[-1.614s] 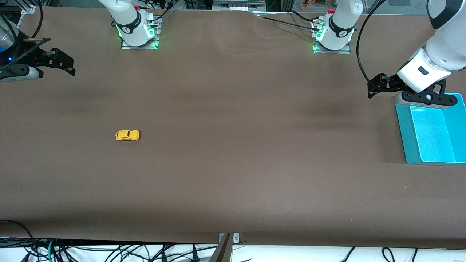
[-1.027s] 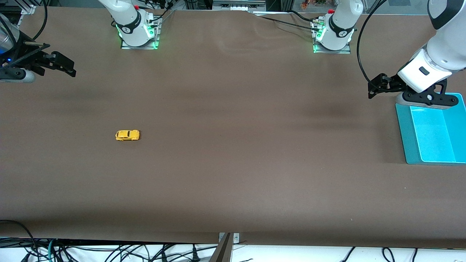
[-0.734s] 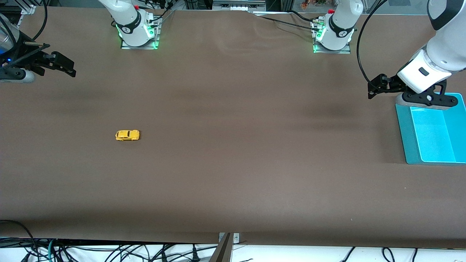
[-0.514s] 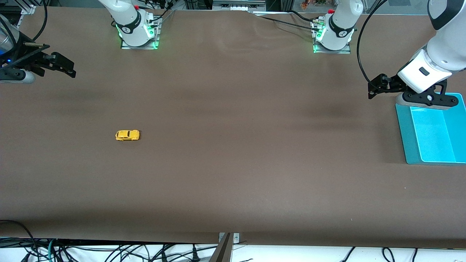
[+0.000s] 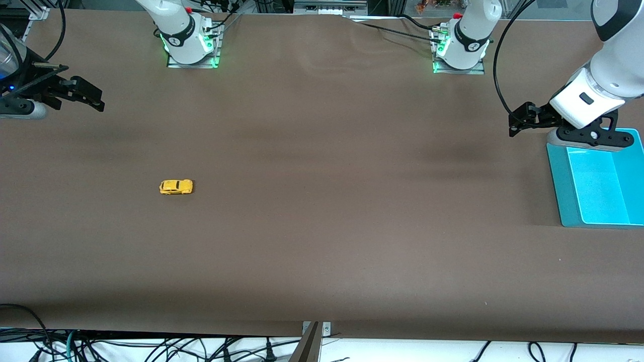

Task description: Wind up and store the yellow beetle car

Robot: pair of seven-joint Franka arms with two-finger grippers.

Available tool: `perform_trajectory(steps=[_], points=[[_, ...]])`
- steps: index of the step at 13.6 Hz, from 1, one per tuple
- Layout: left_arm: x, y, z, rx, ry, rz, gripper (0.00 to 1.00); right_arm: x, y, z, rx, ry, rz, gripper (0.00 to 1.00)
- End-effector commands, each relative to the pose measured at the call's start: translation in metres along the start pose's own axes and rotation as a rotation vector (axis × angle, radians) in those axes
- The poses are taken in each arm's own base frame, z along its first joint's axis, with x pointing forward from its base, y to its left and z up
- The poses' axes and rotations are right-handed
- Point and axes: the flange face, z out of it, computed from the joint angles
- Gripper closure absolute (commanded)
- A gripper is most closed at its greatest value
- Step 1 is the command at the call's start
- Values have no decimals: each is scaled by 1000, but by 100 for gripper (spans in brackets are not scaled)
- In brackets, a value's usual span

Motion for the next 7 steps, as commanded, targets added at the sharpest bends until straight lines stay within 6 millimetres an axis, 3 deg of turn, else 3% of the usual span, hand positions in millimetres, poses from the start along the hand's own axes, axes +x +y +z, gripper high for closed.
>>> perform_trajectory(steps=[1, 7], points=[[4, -2, -5, -10, 7, -1, 0, 4, 2, -8, -9, 13, 9, 0], [4, -3, -4, -12, 4, -3, 0, 4, 2, -8, -9, 13, -34, 0]])
